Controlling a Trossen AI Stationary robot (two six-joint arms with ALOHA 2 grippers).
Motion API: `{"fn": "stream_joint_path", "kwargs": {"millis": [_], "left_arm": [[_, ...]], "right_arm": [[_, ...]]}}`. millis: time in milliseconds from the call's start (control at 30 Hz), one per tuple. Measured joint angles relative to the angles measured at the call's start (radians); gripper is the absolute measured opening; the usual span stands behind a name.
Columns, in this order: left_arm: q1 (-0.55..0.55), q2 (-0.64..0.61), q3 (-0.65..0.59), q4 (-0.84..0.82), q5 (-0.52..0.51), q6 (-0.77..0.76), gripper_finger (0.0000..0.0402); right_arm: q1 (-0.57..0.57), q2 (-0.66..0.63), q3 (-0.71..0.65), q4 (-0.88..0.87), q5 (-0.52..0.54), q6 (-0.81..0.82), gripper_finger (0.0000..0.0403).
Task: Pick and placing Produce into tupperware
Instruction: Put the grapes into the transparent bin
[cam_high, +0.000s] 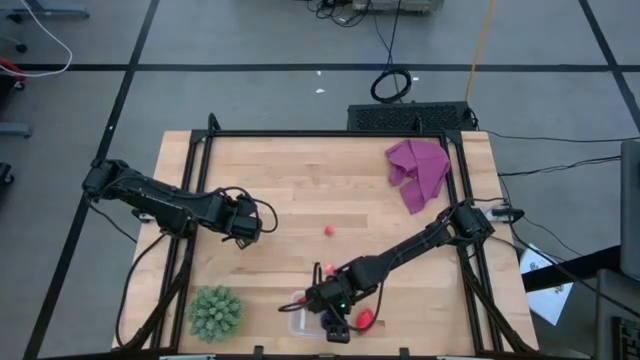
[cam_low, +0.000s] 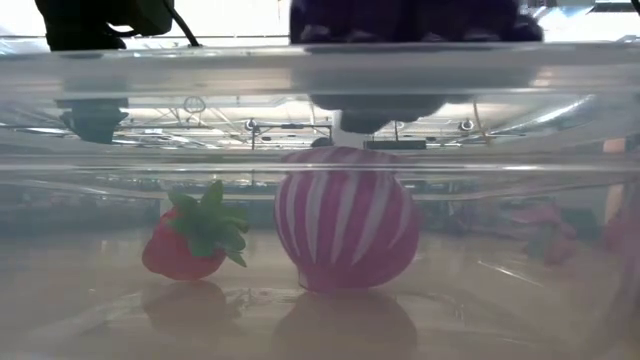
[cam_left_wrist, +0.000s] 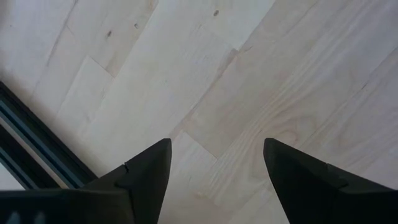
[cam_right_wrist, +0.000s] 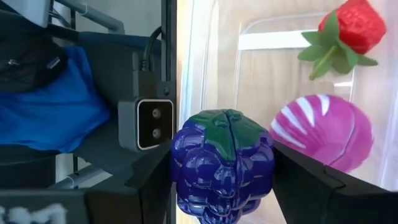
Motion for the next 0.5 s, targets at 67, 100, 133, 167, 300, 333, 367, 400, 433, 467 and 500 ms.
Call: {"fn": "stream_joint_path", "kwargs": {"millis": [67, 100, 133, 167, 300, 333, 367, 400, 433, 467, 500], "left_arm": [[0.0, 0.0, 0.0, 0.0, 0.0, 0.0, 0.0262], [0.0, 0.0, 0.0, 0.0, 0.0, 0.0, 0.0263], [0.0, 0.0, 0.0, 0.0, 0.0, 0.0, 0.0264], [0.0, 0.0, 0.0, 0.0, 0.0, 0.0, 0.0266], [0.0, 0.0, 0.0, 0.0, 0.0, 0.0, 0.0264], [0.0, 0.0, 0.0, 0.0, 0.0, 0.0, 0.0263], [0.0, 0.0, 0.0, 0.0, 0.0, 0.0, 0.0261], [0.0, 0.0, 0.0, 0.0, 0.0, 0.0, 0.026], [0.0, 0.0, 0.0, 0.0, 0.0, 0.0, 0.026], [0.0, 0.0, 0.0, 0.0, 0.0, 0.0, 0.026], [0.0, 0.0, 0.0, 0.0, 0.0, 0.0, 0.0261]], "right_arm": [[0.0, 0.0, 0.0, 0.01, -0.005, 0.011, 0.0226], [-0.001, 0.0, 0.0, 0.013, -0.017, 0.014, 0.0226], [-0.001, 0.0, 0.0, 0.014, -0.024, 0.017, 0.0226], [-0.001, 0.0, 0.0, 0.016, -0.024, 0.017, 0.0226], [0.0, 0.0, 0.0, 0.016, -0.022, 0.008, 0.0226], [0.0, 0.0, 0.0, 0.016, -0.022, 0.003, 0.0226], [0.0, 0.0, 0.0, 0.016, -0.021, 0.001, 0.0226], [0.0, 0.0, 0.0, 0.016, -0.021, -0.005, 0.0226], [0.0, 0.0, 0.0, 0.016, -0.02, -0.014, 0.0226], [0.002, 0.0, 0.0, 0.016, -0.02, -0.018, 0.0226], [0.002, 0.0, 0.0, 0.016, -0.02, -0.02, 0.0226]]}}
